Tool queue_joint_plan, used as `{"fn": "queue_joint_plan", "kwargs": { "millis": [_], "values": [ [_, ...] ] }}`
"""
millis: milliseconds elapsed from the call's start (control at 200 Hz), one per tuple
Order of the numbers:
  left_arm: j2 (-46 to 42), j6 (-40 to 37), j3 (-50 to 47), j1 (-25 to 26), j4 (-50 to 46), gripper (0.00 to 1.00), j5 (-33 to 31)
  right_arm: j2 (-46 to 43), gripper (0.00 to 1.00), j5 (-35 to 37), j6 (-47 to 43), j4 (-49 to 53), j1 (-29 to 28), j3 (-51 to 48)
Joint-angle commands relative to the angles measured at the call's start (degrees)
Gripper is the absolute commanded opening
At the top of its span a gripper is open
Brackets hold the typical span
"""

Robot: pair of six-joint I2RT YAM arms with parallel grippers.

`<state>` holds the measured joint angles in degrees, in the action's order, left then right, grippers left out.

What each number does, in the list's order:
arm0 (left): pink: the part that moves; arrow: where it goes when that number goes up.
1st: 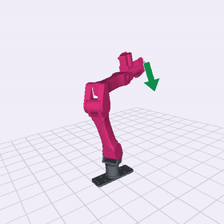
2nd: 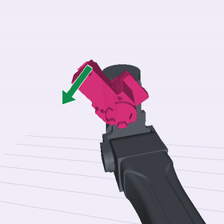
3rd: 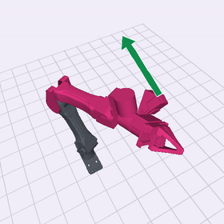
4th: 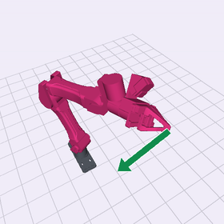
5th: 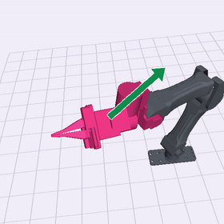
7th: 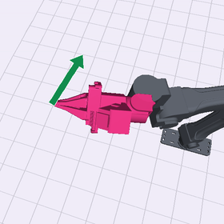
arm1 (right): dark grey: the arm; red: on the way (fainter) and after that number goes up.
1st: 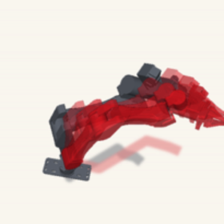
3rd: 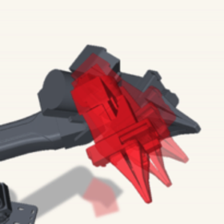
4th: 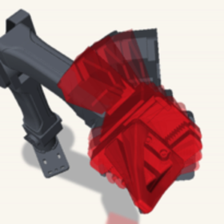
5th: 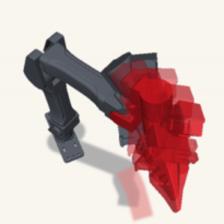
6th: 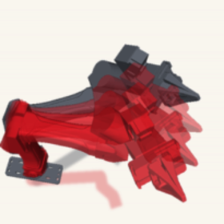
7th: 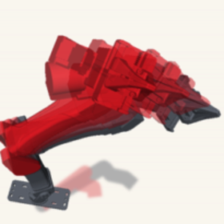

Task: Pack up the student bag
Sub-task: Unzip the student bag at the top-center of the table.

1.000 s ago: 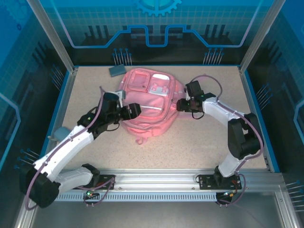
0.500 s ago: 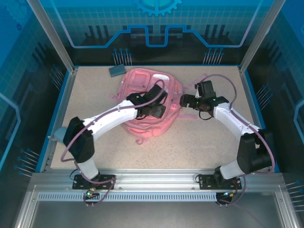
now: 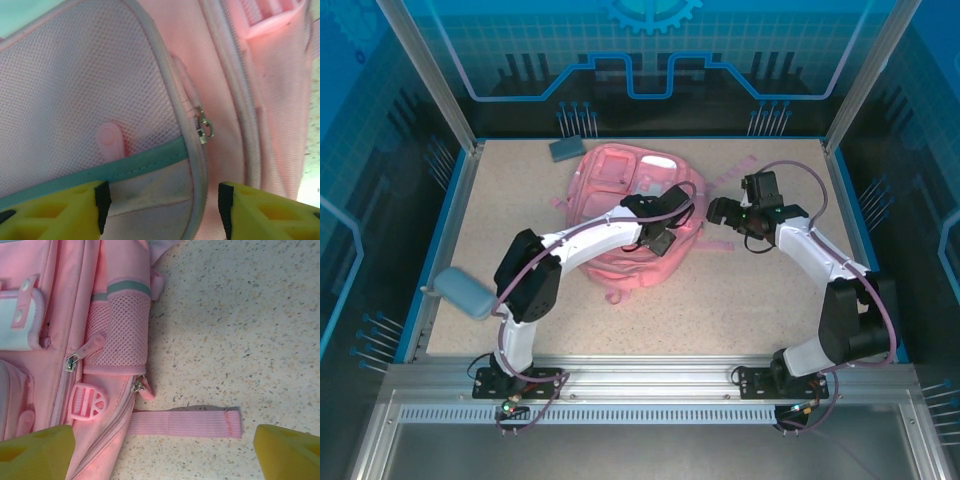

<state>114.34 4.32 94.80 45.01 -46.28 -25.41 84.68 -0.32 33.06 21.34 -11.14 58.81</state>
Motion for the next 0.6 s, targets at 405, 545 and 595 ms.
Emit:
{"fn": "queue_joint_plan", "kwargs": {
  "millis": [405, 545, 595],
  "values": [
    [5.9, -8.4, 6.1, 0.3, -6.1, 0.65, -4.5, 0.7, 0.92, -1.9, 1.7, -1.0, 0.8, -1.8],
    [5.9, -7.9, 6.4, 0.2, -6.4, 0.52, -5.3, 0.9, 0.92, -2.1, 1.6, -0.9, 0.8, -1.8],
    [5.5, -7.6, 6.3, 0.2, -6.0, 0.43, -6.5, 0.9, 0.91, -2.6, 1.4, -0.9, 0.8, -1.8]
  ]
}}
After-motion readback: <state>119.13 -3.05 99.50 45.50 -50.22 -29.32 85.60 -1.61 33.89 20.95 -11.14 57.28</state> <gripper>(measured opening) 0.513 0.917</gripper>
